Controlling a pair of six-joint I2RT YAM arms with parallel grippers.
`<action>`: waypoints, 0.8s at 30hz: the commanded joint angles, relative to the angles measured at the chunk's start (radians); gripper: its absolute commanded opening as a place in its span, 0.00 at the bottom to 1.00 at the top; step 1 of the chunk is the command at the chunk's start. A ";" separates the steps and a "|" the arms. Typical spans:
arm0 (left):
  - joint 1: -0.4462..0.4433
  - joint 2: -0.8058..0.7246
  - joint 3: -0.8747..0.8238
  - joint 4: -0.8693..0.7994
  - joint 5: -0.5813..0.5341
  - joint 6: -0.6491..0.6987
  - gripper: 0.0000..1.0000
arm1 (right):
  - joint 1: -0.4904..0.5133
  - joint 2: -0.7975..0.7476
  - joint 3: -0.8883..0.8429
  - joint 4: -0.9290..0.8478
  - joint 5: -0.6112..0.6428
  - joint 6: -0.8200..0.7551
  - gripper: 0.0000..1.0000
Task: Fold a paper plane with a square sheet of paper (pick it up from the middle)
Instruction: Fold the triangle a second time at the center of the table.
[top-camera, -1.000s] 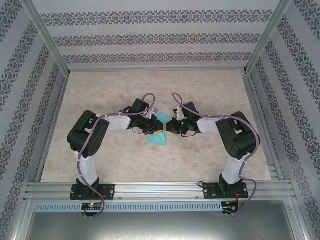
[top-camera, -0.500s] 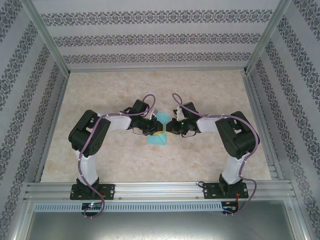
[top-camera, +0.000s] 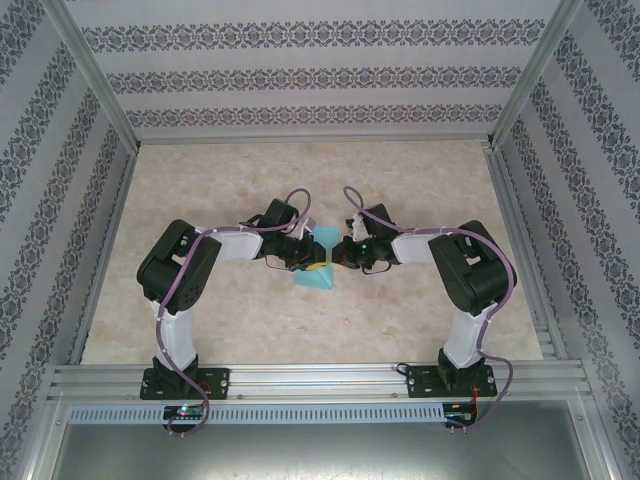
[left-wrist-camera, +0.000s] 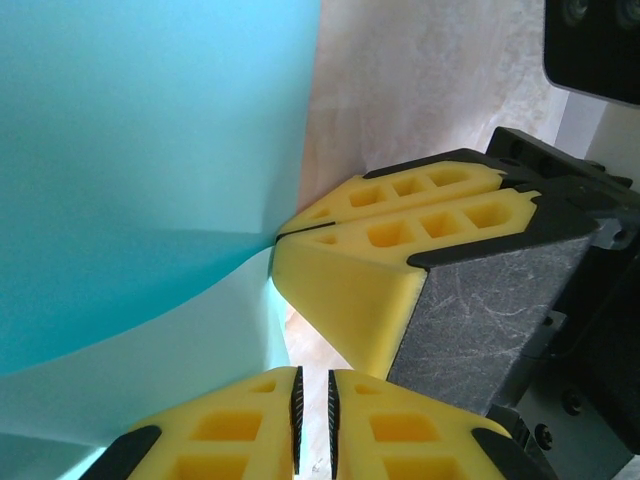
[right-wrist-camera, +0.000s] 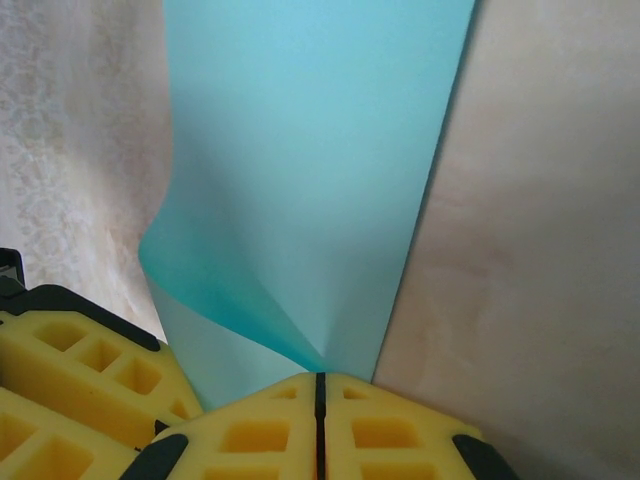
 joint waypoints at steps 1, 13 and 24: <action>-0.009 0.016 0.018 -0.043 -0.011 0.032 0.19 | -0.008 -0.013 0.007 -0.004 0.028 -0.014 0.09; -0.010 0.028 0.019 -0.050 -0.015 0.035 0.19 | -0.009 -0.038 -0.010 -0.009 0.030 -0.012 0.09; -0.011 0.038 0.022 -0.062 -0.019 0.039 0.18 | -0.002 -0.024 -0.013 -0.011 0.022 -0.005 0.10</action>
